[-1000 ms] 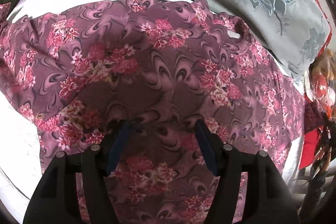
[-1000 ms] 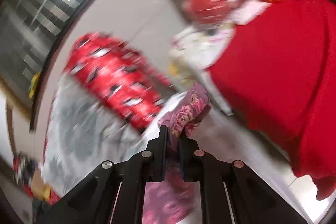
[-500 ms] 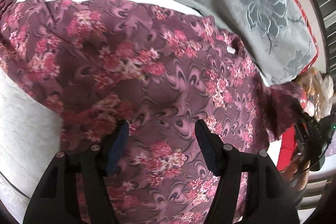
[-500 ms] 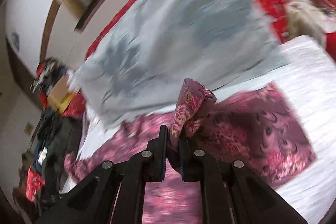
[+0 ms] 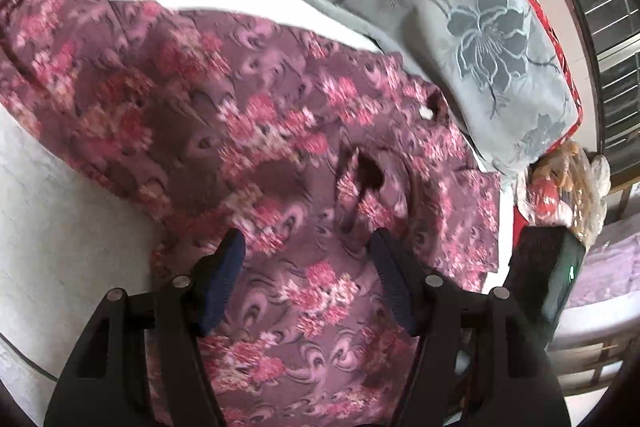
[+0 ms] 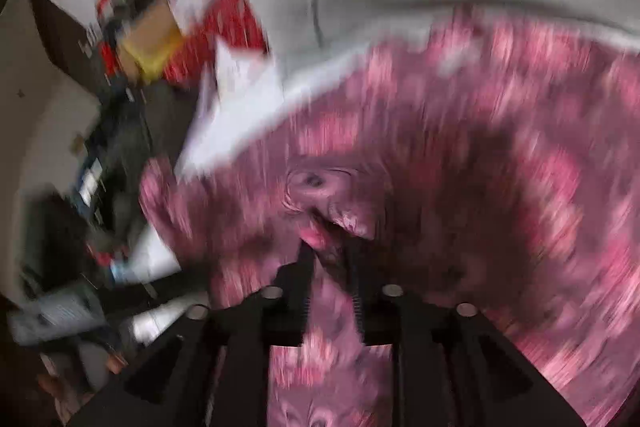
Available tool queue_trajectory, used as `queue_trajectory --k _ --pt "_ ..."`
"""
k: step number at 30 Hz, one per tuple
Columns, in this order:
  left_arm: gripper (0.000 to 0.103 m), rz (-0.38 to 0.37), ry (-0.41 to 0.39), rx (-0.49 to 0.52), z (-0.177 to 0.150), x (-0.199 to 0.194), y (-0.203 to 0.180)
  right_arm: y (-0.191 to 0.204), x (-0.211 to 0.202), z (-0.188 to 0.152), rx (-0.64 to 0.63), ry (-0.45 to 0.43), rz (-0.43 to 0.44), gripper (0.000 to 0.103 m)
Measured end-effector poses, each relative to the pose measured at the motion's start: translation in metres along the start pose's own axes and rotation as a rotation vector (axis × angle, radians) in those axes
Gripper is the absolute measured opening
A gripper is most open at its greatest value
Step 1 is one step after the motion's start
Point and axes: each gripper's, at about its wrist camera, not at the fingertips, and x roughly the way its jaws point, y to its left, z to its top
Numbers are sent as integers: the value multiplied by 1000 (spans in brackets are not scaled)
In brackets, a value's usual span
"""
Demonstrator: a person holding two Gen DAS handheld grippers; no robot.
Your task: Fold small clothes
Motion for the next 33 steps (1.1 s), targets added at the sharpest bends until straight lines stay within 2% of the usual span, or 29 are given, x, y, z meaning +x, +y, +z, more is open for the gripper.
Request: queue_trajectory --k 2,4,5,8,9,11,12,13,15,17,20,23,27,28,29,30,31,33 --pt "64 -15 24 4 -1 10 -7 -2 -18 -15 -34 -23 15 23" --pt "71 -26 57 7 -1 25 -17 -11 -40 -21 -33 -64 -5 28" --pt "72 -27 74 6 -1 33 -22 -20 -52 -24 -24 -87 -19 33" --pt "72 -9 119 6 2 60 -41 -57 -95 -26 41 -159 -81 35" --pt "77 25 104 16 3 64 -49 -74 -110 -27 73 -184 -106 35" --pt "75 74 48 47 7 65 -66 -104 -135 -29 138 -230 -145 36" --pt "49 79 31 55 8 64 -70 -120 -148 -30 174 -255 -161 36" --pt "7 84 16 66 10 62 -74 -136 -162 -30 214 -284 -179 36" --pt "4 96 -11 86 17 52 -78 -165 -185 -30 278 -340 -209 37" --pt "3 110 -97 81 23 29 -73 -184 -198 -28 322 -381 -235 39" --pt "3 146 -179 59 33 2 -57 -204 -203 -26 373 -412 -250 42" --pt "3 190 -165 43 38 3 -43 -223 -189 -21 422 -393 -226 44" --pt "3 203 -105 5 37 16 -26 -221 -151 -12 429 -299 -153 45" --pt "3 208 -105 9 36 19 -25 -214 -142 -9 395 -269 -130 38" --pt "3 226 -103 21 33 22 -25 -206 -141 -10 362 -272 -136 16" --pt "4 254 -95 37 30 27 -24 -196 -143 -9 305 -294 -163 7" --pt "4 293 -79 58 28 34 -22 -187 -149 -10 264 -339 -188 7" --pt "4 356 -49 71 23 43 -16 -189 -158 -17 286 -388 -207 7"
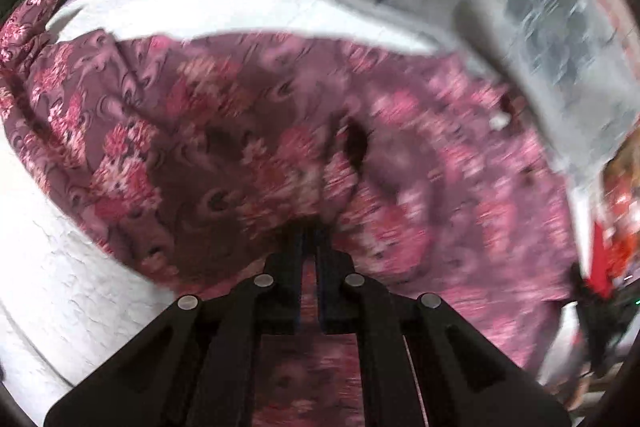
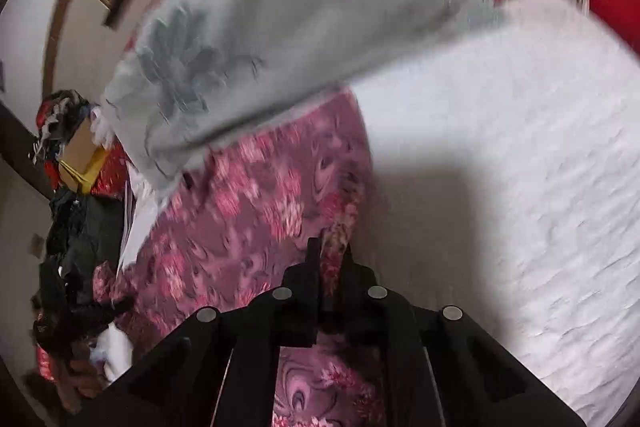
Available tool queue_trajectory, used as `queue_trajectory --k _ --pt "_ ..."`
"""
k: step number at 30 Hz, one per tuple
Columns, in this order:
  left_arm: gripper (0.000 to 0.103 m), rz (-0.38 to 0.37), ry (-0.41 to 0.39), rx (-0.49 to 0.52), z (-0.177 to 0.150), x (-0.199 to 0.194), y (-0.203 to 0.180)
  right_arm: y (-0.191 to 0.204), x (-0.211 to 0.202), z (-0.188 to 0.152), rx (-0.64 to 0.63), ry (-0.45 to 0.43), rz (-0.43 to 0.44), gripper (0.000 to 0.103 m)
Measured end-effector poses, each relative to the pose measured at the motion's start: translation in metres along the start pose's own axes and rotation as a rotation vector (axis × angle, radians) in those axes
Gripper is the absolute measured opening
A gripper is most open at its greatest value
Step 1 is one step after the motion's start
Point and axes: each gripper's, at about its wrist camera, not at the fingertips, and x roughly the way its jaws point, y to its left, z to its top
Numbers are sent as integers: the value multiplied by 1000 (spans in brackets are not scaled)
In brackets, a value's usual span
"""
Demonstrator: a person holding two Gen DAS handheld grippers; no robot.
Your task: Fold small clothes
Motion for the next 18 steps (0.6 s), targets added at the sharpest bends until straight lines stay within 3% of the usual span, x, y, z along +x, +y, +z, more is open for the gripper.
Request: queue_trajectory --k 3,6,8,9,10,11,13,16,18 --pt "4 -59 16 -51 -4 -7 18 -15 18 -6 15 126 -88 8" --pt "7 -188 -36 -114 -3 -34 30 -3 -2 -3 -24 54 -115 16" --pt "18 -246 -67 -125 4 -47 24 18 -16 1 -71 -13 -88 16" --pt "30 -257 -75 -117 7 -49 19 27 -17 2 -84 -24 -81 16" --pt "41 -254 -83 -103 8 -49 11 41 -16 2 -110 -25 -53 18" --pt "44 -236 -93 -74 10 -46 -1 49 -13 3 -122 -19 -33 18" --pt "45 -199 -75 -33 16 -30 -18 72 -4 -1 -155 -1 4 18" --pt "45 -123 16 -10 15 11 -25 97 18 -12 -175 34 36 18" --pt "45 -150 -6 -14 12 12 -19 103 37 -20 -181 84 30 18"
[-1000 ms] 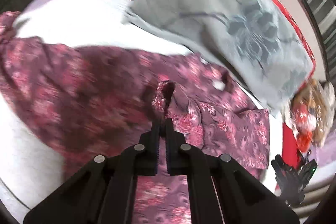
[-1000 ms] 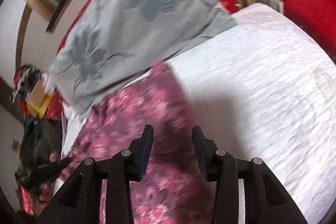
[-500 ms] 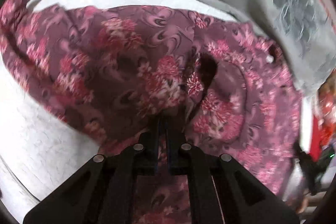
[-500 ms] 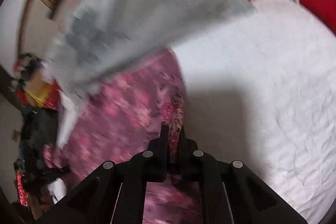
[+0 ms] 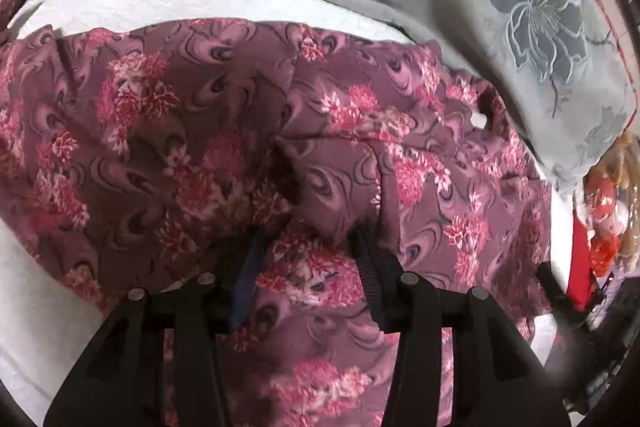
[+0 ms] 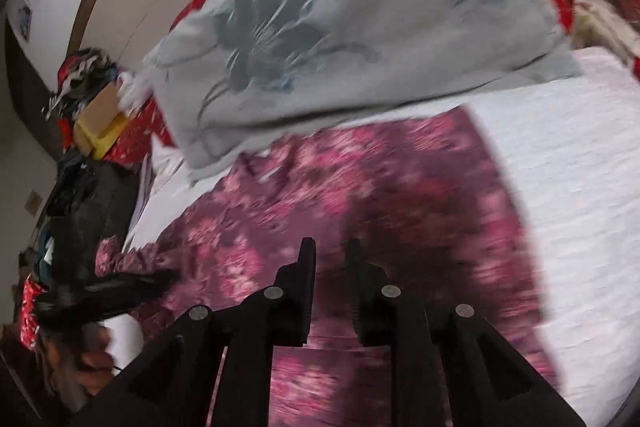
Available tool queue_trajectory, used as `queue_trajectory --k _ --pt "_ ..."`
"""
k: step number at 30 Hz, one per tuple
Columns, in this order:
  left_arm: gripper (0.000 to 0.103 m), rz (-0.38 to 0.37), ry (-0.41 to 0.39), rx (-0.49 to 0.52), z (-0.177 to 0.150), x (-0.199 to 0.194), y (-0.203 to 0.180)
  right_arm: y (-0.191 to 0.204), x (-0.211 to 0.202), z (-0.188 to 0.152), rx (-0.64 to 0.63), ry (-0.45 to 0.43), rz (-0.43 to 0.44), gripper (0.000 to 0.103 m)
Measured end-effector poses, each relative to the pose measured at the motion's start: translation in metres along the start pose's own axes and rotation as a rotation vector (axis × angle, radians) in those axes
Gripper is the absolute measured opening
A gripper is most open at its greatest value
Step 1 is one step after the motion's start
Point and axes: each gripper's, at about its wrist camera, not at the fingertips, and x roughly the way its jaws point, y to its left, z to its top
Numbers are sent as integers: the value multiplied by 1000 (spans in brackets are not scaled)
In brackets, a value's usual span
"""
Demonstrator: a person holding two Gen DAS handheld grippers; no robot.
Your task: Fold small clothes
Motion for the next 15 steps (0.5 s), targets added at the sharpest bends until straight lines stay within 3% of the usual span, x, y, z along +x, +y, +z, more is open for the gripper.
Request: queue_trajectory --k 3,5,8,12,15 --pt "45 -63 1 -13 3 -24 17 4 34 -12 -13 112 -113 21" --pt "45 -64 -58 -13 9 -49 39 16 31 -13 -31 56 -116 21" --pt "50 0 -136 -60 28 -81 88 51 34 -11 -89 23 -51 21" --pt "53 108 -203 -215 48 -114 177 100 59 -17 -182 56 12 22" --pt "53 199 -213 -335 58 -130 245 122 90 -37 -232 113 9 32"
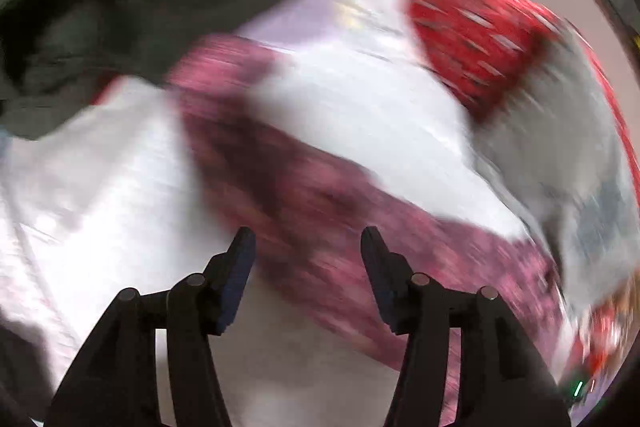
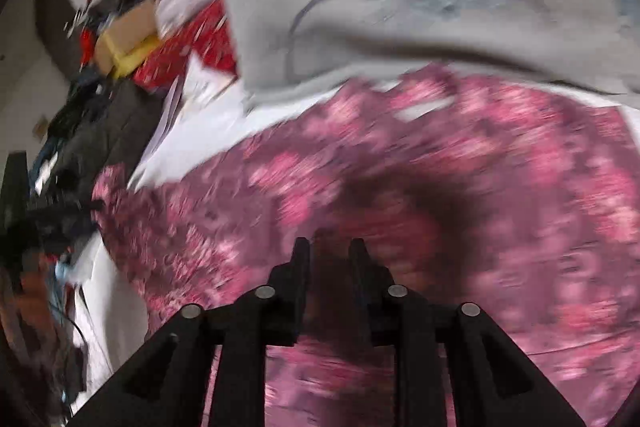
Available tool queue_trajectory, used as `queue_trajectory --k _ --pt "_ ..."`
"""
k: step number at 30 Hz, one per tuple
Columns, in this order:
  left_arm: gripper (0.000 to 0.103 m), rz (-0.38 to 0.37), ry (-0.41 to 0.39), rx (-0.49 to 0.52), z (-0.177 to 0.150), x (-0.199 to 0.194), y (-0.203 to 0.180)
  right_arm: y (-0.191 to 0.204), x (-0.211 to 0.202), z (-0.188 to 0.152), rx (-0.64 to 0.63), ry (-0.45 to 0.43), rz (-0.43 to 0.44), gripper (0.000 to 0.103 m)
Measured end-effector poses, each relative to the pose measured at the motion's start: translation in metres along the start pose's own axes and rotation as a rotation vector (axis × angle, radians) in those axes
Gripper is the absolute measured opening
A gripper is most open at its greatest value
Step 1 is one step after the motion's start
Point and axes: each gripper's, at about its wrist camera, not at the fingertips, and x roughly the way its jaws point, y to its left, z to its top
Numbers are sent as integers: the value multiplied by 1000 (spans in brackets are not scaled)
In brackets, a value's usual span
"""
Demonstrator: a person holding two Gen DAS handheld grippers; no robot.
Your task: Fold small clothes
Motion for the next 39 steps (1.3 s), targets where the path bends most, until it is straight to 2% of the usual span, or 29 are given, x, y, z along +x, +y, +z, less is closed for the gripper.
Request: queue_trajectory --k 4,6,8,11,12,13,14,15,20,23,27,35,37,39 --pt "53 30 33 -111 30 17 45 20 5 -26 -118 -142 -117 38" --pt "54 24 42 -129 39 28 51 21 7 -25 -118 -136 -121 38" --pt "60 8 58 -127 44 41 49 17 5 -24 -100 -135 -99 39" --pt "60 21 80 -136 45 58 37 15 3 -23 -91 -136 -88 39" --pt "54 20 78 -146 45 61 34 15 4 -23 -92 -136 -89 39" --pt "24 10 78 -151 47 61 30 15 4 -22 -94 -136 -92 39" --pt "9 -13 88 -151 46 60 26 14 3 -21 -92 -134 -90 39" --pt "2 -44 96 -140 44 57 20 15 3 -22 -92 -134 -90 39" --pt "2 -100 5 -17 32 8 -19 17 1 -17 -97 -96 -85 39" --pt "2 -148 -17 25 24 -18 -46 14 -10 -16 -87 -67 -76 39" --pt "2 -199 -29 94 6 -41 -89 -5 -36 -22 -76 -77 -115 41" --pt "2 -298 38 214 -49 -54 -186 -85 -84 -38 11 -110 -276 43" --pt "2 -319 53 255 -64 -56 -215 -106 -88 -46 46 -91 -288 47" --pt "2 -347 68 294 -81 -60 -243 -119 -88 -54 65 -76 -248 48"
